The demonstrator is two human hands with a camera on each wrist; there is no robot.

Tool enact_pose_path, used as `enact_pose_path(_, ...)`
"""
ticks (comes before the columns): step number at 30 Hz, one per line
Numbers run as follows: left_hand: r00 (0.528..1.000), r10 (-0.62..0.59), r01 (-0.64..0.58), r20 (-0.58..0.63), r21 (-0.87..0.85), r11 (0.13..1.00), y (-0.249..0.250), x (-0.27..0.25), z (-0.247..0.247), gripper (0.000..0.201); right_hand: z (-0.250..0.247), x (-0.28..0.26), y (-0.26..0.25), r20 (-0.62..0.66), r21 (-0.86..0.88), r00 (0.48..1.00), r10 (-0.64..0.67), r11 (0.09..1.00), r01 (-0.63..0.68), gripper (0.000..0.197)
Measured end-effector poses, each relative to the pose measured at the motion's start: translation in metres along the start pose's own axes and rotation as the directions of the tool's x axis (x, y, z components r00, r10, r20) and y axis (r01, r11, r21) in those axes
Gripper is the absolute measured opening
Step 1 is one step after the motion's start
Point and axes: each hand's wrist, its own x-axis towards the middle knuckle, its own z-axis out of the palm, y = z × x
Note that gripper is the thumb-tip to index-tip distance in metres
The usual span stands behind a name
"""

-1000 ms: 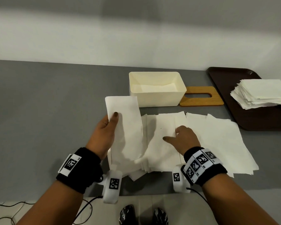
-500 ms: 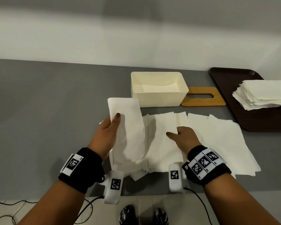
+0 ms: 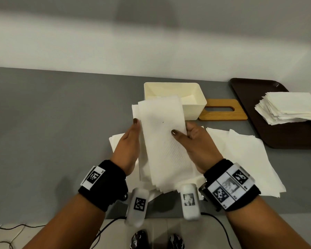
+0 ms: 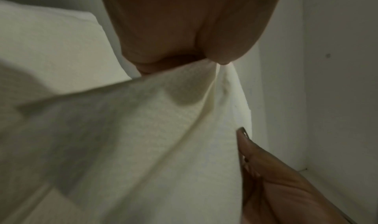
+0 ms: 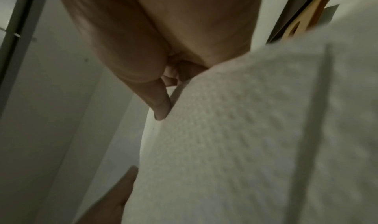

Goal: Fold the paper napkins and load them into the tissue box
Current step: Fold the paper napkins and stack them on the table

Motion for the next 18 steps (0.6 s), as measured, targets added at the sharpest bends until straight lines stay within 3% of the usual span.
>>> enact_pose_path(4,0.999,0.031,-0.031,0.043,-0.012,0.999,0.003,-0.003,0.010,0.062,0.008,0.003,0.008,-0.052,-0.026,0.998,0.019,0.999,-0.021,0.021)
enact_pose_path(7,0.991,0.111,-0.113,0.074,0.022,0.993,0.002,-0.002,0.014,0.041,0.011,0.002,0.010,-0.070,-0.057,0.997,0.018,0.998,-0.022,0.021)
enact_pose_path(13,0.986,0.135,-0.131,0.095,-0.049,0.990,-0.007,0.003,0.016,0.035,0.010,0.003,0.013,-0.210,-0.122,0.977,0.023,0.991,-0.049,0.021)
enact_pose_path(18,0.985,0.123,-0.115,0.122,-0.069,0.991,-0.007,0.001,0.026,0.036,0.010,-0.001,0.012,-0.054,0.048,0.986,0.157,0.987,-0.155,0.036)
